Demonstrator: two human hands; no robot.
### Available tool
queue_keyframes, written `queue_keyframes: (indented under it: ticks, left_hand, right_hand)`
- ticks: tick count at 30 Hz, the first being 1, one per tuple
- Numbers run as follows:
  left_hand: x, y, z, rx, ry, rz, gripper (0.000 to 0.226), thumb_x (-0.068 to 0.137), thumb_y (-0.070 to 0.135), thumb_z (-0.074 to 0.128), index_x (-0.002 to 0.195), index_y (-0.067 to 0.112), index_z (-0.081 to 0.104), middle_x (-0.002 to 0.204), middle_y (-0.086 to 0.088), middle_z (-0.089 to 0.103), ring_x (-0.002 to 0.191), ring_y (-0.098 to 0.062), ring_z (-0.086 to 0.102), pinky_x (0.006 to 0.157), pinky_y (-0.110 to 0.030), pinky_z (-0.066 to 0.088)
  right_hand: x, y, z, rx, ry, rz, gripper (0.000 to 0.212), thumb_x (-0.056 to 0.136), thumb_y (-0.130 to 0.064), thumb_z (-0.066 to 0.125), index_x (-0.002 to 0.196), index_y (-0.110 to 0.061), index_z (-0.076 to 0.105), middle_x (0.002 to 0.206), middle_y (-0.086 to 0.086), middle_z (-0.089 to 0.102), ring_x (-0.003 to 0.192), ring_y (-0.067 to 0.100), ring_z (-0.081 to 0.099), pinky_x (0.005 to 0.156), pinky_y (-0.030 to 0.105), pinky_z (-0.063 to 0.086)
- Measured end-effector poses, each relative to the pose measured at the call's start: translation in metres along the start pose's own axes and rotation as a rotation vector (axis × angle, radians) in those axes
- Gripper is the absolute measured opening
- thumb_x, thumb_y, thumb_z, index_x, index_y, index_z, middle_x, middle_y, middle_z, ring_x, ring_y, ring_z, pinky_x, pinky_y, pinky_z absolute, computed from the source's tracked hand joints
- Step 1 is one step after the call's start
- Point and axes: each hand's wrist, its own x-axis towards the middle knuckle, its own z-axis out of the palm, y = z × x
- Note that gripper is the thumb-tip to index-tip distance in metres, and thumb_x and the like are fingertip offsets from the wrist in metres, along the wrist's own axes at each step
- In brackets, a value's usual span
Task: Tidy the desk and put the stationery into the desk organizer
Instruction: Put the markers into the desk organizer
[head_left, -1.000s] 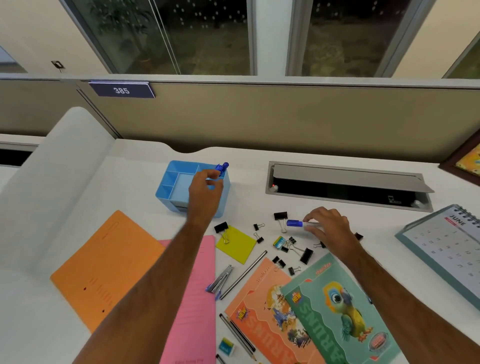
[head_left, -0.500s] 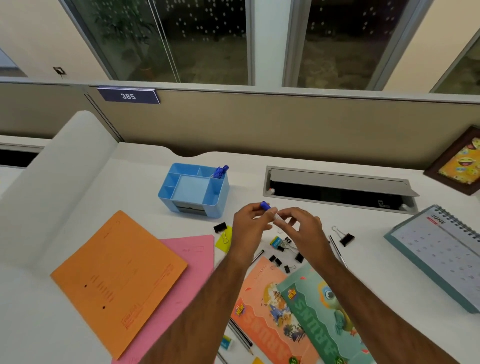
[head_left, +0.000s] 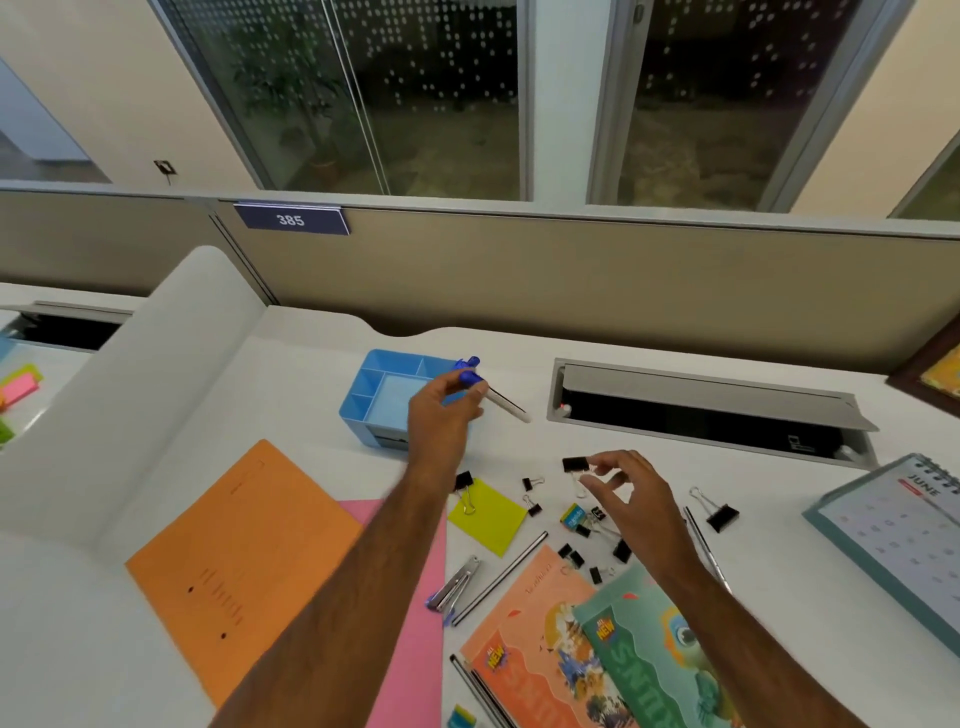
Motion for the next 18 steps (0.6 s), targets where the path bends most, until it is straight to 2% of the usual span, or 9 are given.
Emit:
queue_keyframes:
  ticks: [4, 7, 10, 13, 18]
  left_hand:
    - [0.039, 0.016, -0.023, 0.091, 0.121, 0.075, 0.019, 0.092, 0.020, 0.080, 0.110, 0.023, 0.074, 0.103, 0.005, 0.075, 0.099, -0.017, 0.074, 0.085, -0.032, 0.063]
    - [0.059, 0.026, -0.039, 0.172, 0.151, 0.161, 0.021, 0.093, 0.019, 0.077, 0.113, 0.023, 0.075, 0.102, 0.007, 0.075, 0.096, -0.015, 0.075, 0.077, -0.027, 0.062]
    - [0.080, 0.033, -0.049, 0.294, 0.135, 0.274, 0.023, 0.097, 0.017, 0.074, 0.120, 0.020, 0.072, 0.107, 0.007, 0.075, 0.097, -0.008, 0.074, 0.081, -0.020, 0.060]
    - [0.093, 0.035, -0.050, 0.380, 0.092, 0.298, 0.026, 0.098, 0.016, 0.072, 0.123, 0.016, 0.070, 0.107, 0.006, 0.074, 0.099, -0.006, 0.072, 0.087, -0.017, 0.059]
    - [0.099, 0.019, -0.036, 0.473, 0.022, 0.259, 0.021, 0.100, 0.016, 0.069, 0.121, 0.015, 0.069, 0.109, 0.001, 0.074, 0.103, -0.013, 0.072, 0.090, -0.028, 0.060]
  right_hand:
    - [0.000, 0.014, -0.005, -0.004, 0.015, 0.027, 0.016, 0.092, -0.039, 0.073, 0.104, -0.044, 0.064, 0.105, -0.021, 0.064, 0.091, 0.007, 0.065, 0.085, 0.048, 0.054]
    - [-0.005, 0.027, -0.010, 0.017, 0.024, 0.055, 0.021, 0.092, -0.034, 0.074, 0.106, -0.044, 0.063, 0.103, -0.020, 0.064, 0.089, 0.008, 0.065, 0.075, 0.034, 0.054]
    - [-0.006, 0.038, -0.013, 0.029, 0.017, 0.099, 0.023, 0.092, -0.034, 0.074, 0.109, -0.044, 0.062, 0.102, -0.018, 0.065, 0.090, 0.007, 0.065, 0.071, 0.025, 0.048]
    - [-0.008, 0.045, -0.016, 0.034, 0.014, 0.129, 0.023, 0.093, -0.033, 0.074, 0.109, -0.043, 0.062, 0.101, -0.017, 0.066, 0.091, 0.006, 0.064, 0.070, 0.022, 0.048]
    - [-0.012, 0.052, -0.017, 0.044, 0.022, 0.164, 0.021, 0.093, -0.031, 0.073, 0.107, -0.042, 0.062, 0.100, -0.015, 0.066, 0.091, 0.004, 0.063, 0.069, 0.025, 0.053]
